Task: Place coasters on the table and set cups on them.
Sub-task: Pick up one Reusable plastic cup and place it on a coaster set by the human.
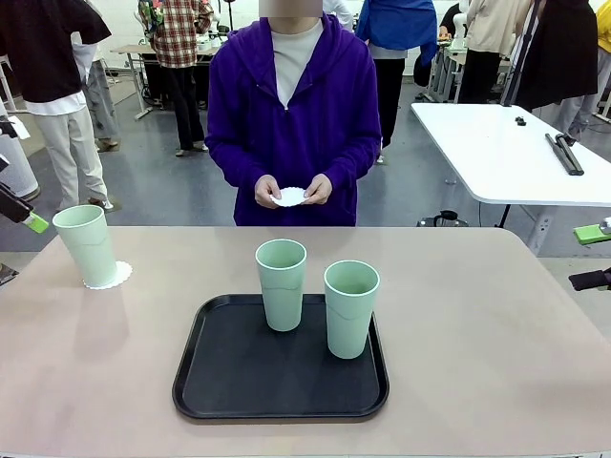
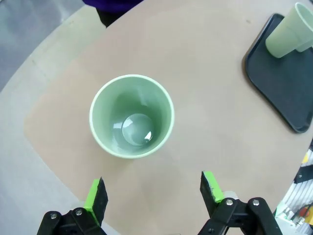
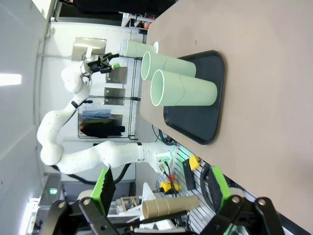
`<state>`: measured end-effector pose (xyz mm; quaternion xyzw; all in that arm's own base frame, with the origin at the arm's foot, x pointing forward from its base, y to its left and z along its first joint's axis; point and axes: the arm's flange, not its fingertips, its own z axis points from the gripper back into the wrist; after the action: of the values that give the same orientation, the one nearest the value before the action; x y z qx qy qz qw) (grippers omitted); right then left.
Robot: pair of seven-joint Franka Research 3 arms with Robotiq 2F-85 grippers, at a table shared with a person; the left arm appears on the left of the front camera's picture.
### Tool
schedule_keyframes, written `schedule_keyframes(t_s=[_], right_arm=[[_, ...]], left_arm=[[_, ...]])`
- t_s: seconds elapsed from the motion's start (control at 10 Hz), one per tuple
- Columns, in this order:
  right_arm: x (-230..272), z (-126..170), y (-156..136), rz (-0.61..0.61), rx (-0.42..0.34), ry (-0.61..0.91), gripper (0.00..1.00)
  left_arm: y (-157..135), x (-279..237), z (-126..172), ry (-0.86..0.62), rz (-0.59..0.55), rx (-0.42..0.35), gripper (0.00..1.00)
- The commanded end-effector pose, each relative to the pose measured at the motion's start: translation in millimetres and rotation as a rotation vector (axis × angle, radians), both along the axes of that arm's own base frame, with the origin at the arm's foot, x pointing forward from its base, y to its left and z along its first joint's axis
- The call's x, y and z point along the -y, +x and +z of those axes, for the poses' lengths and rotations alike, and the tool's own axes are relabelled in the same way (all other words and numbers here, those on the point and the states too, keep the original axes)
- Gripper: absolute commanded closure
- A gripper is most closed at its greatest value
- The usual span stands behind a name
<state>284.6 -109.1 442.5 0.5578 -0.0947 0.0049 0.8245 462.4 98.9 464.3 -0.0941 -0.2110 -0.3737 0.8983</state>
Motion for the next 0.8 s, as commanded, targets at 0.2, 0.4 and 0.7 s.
schedule_keyframes(t_s=[0.2, 0.4, 0.7], right_arm=[[0.4, 0.0, 0.0, 0.000, 0.002, 0.006, 0.00], [0.4, 0.0, 0.0, 0.000, 0.002, 0.006, 0.00], [0.4, 0.0, 0.0, 0.000, 0.002, 0.006, 0.00]], left_arm=[[-26.3, 61.1, 12.8, 0.249, 0.100, -0.044, 0.00], [-39.7, 76.5, 20.3, 0.334, 0.100, -0.045, 0.00], [-34.6, 75.6, 20.9, 0.326, 0.092, -0.033, 0.00]])
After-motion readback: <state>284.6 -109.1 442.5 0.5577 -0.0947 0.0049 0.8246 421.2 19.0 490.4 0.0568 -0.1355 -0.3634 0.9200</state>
